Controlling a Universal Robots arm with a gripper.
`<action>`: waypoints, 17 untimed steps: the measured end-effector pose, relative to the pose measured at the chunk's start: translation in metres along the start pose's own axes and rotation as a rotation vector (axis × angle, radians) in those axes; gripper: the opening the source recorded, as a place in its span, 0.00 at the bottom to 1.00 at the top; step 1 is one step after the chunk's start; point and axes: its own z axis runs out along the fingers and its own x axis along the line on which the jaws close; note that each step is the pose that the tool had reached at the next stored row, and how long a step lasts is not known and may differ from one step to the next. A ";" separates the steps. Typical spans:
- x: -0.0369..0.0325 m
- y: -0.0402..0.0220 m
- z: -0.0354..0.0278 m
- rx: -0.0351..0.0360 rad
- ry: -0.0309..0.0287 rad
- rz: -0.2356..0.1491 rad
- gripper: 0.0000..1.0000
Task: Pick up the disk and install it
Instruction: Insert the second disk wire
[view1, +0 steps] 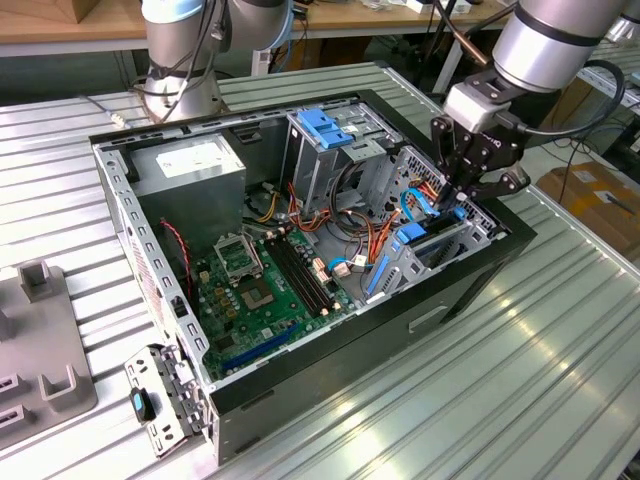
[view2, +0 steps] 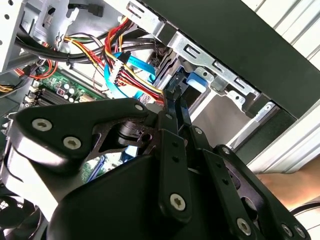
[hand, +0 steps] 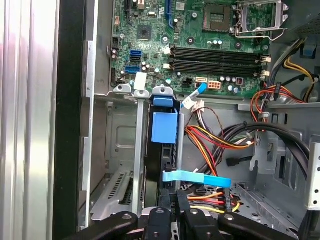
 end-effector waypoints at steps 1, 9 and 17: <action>0.0001 0.0009 0.0009 0.0000 0.0001 0.000 0.17; 0.0013 0.0012 0.0022 0.0000 0.0001 0.000 0.17; 0.0013 0.0025 0.0053 0.0000 0.0003 0.000 0.17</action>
